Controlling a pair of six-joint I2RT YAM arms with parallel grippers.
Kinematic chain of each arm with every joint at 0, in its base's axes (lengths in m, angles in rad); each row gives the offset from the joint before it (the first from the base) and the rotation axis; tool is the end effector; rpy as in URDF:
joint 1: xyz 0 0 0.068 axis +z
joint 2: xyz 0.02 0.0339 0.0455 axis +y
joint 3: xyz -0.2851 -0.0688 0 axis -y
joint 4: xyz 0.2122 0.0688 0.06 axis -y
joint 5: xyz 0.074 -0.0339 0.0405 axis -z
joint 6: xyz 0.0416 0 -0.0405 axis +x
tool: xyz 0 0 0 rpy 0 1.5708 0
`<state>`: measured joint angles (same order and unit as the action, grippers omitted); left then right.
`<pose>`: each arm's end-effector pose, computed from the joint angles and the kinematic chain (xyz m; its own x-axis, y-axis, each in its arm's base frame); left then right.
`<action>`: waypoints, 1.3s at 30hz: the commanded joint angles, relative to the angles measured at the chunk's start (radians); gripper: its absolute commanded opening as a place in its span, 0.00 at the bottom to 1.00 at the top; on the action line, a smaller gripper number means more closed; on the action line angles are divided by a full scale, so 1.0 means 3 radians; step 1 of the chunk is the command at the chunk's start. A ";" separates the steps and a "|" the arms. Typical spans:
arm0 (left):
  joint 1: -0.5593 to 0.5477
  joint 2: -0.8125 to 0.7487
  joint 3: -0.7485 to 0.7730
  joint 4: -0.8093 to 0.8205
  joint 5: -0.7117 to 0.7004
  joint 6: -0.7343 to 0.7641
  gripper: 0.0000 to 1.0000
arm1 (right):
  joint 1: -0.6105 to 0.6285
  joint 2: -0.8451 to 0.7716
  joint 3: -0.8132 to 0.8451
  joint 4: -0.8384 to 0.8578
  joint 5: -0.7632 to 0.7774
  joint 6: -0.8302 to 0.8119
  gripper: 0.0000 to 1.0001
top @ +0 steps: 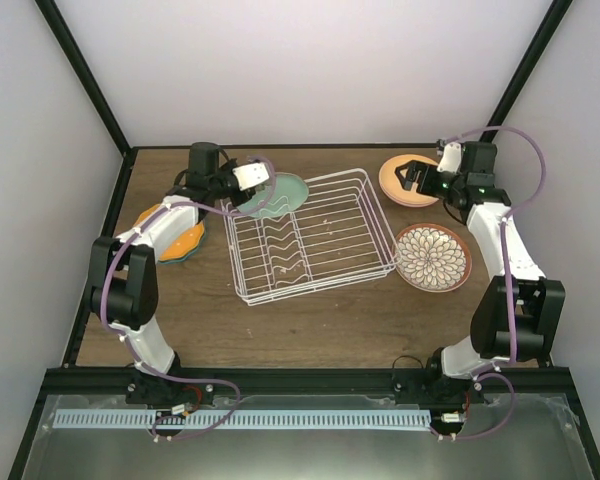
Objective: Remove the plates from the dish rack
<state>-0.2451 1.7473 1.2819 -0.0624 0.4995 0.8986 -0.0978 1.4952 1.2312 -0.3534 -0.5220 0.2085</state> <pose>0.3658 -0.1120 0.2969 0.1765 0.6639 -0.7267 0.7649 0.3721 0.5258 0.3093 -0.0095 0.3366 -0.6299 0.2421 -0.7380 -0.1938 0.8711 0.4512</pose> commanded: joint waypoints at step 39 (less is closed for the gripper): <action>0.0183 -0.0262 0.0904 0.0666 0.1056 -0.3318 0.04 | 0.0539 -0.0090 0.0272 0.0993 -0.1057 0.0169 0.96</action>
<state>-0.1955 1.6337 1.4750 0.0067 0.6769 0.3302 0.0406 1.4448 1.2407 -0.1375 -0.7609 0.2207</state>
